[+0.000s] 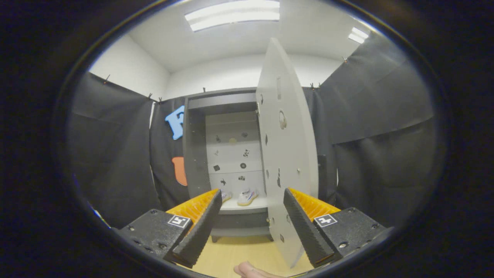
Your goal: Open the shoe cabinet door, grab the shoes and put them into the shoe cabinet, then close the shoe cabinet door.
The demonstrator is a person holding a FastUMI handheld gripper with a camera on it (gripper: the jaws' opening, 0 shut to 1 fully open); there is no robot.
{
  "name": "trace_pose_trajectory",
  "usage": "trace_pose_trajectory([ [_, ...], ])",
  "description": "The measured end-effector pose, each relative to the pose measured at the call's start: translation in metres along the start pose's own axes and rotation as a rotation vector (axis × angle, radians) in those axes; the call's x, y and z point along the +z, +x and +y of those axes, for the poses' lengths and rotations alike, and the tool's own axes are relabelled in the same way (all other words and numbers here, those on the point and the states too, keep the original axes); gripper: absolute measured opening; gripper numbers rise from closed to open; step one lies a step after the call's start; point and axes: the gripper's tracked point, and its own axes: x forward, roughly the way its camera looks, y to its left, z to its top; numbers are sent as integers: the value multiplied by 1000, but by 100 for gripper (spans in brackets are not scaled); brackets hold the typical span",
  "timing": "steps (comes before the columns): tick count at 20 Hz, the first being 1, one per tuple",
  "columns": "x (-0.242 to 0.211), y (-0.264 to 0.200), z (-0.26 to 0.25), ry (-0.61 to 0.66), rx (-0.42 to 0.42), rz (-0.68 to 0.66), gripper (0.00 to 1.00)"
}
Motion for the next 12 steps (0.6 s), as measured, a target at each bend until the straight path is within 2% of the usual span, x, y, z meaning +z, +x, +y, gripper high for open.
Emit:
trace_pose_trajectory([
  [4,-25,-26,-36,7,-10,26,100],
  [8,-44,-27,-78,29,-41,55,100],
  [10,-40,-30,-99,5,-44,30,100],
  [12,-31,-26,-127,-37,-82,-22,100],
])
